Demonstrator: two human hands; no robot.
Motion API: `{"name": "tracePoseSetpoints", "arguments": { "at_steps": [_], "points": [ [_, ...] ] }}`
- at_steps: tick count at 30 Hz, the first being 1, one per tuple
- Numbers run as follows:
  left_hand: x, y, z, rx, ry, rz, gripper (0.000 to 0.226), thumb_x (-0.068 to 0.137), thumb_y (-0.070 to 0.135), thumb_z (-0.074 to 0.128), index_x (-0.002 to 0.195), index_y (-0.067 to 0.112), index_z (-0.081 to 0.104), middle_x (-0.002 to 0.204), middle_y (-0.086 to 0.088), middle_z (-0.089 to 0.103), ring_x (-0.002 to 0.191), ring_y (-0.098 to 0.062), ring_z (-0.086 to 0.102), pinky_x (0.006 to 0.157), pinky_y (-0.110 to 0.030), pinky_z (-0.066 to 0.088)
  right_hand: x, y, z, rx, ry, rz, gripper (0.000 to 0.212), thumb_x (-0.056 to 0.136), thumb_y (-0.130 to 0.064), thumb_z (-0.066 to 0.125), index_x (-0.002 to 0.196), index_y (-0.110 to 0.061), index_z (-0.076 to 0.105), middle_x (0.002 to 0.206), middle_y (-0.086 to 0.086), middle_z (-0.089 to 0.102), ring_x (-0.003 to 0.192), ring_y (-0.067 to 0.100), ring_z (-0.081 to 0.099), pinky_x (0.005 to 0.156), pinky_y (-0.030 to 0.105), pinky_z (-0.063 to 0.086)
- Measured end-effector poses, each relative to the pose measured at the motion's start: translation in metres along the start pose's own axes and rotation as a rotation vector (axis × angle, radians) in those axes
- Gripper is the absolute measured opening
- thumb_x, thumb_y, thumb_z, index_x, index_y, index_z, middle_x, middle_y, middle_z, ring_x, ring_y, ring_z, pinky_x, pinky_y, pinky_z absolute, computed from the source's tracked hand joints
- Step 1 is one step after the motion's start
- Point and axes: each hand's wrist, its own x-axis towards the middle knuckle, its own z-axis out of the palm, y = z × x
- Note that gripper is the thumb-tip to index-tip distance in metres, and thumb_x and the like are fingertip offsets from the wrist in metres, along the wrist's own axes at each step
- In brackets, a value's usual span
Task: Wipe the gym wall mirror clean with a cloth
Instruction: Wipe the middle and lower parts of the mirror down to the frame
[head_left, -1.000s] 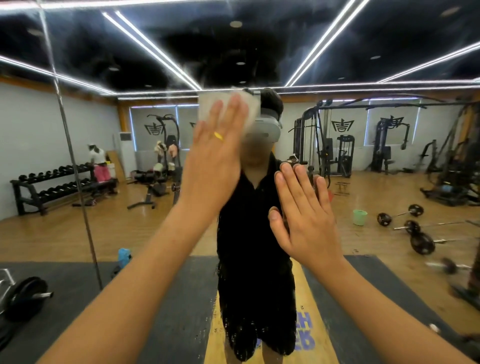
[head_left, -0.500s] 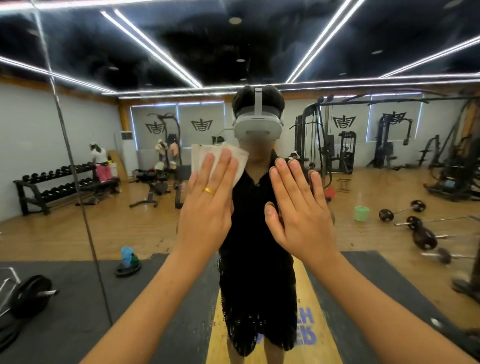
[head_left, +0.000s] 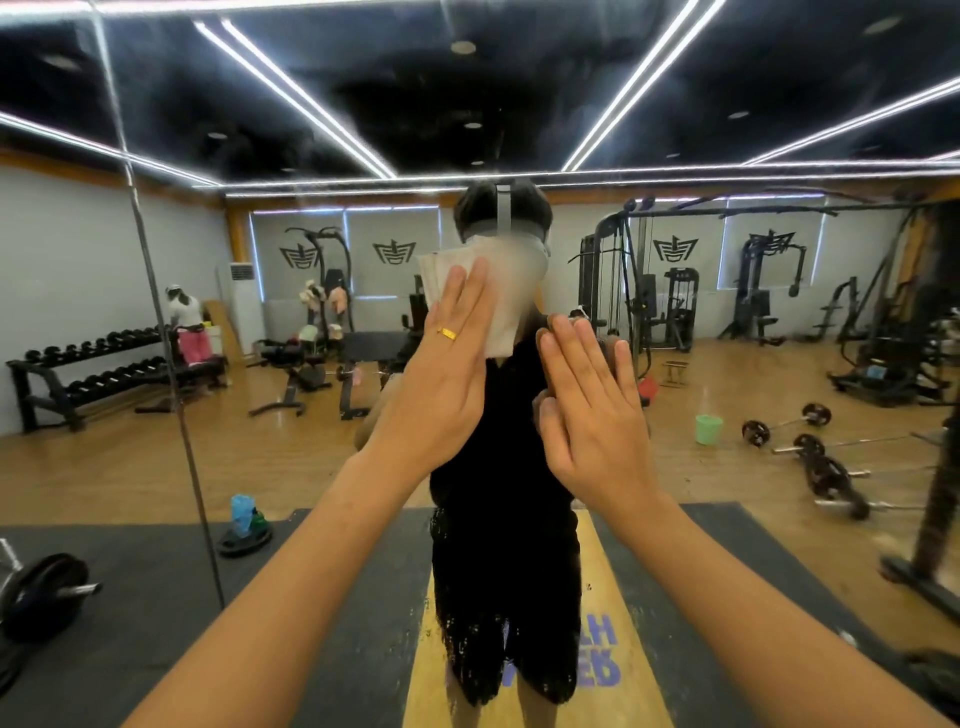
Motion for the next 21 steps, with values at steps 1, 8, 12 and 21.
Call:
{"name": "tracePoseSetpoints", "arguments": {
  "at_steps": [1, 8, 12, 21],
  "points": [
    [0.001, -0.002, -0.003, -0.006, 0.009, 0.0, 0.057, 0.107, 0.003, 0.038, 0.162, 0.002, 0.022, 0.172, -0.01, 0.012, 0.16, -0.021, 0.003, 0.131, -0.043, 0.008, 0.004, -0.006, -0.004, 0.042, 0.014, -0.007, 0.062, 0.097, -0.011, 0.045, 0.158, -0.002, 0.033, 0.167, 0.016, 0.028, 0.157, 0.027, 0.021, 0.13, 0.047, 0.008],
    [-0.029, -0.013, -0.011, 0.062, 0.431, -0.093, 0.048, 0.102, -0.004, 0.054, 0.149, -0.005, 0.046, 0.16, -0.014, 0.041, 0.154, -0.023, 0.031, 0.126, -0.04, 0.028, 0.048, -0.036, -0.005, 0.053, -0.143, -0.162, 0.055, 0.103, -0.023, 0.04, 0.155, -0.005, 0.043, 0.165, 0.011, 0.034, 0.156, 0.022, 0.026, 0.126, 0.056, 0.019],
    [-0.07, -0.038, -0.001, 0.274, 0.394, -0.099, 0.051, 0.102, 0.006, 0.05, 0.151, -0.004, 0.043, 0.162, -0.017, 0.038, 0.156, -0.026, 0.028, 0.125, -0.06, 0.024, 0.054, -0.046, 0.005, 0.041, -0.095, -0.076, 0.055, 0.1, -0.027, 0.056, 0.151, -0.006, 0.048, 0.166, 0.011, 0.032, 0.156, 0.022, 0.026, 0.127, 0.052, 0.017],
    [-0.079, -0.052, 0.016, 0.515, 0.315, -0.032, 0.055, 0.103, 0.019, 0.039, 0.154, -0.001, 0.041, 0.165, -0.016, 0.034, 0.155, -0.03, 0.027, 0.128, -0.053, 0.015, 0.116, -0.054, 0.024, -0.114, -0.041, 0.035, 0.063, 0.11, -0.035, 0.034, 0.164, -0.01, 0.013, 0.173, 0.01, 0.009, 0.16, 0.023, 0.005, 0.13, 0.046, 0.004]
  ]
}}
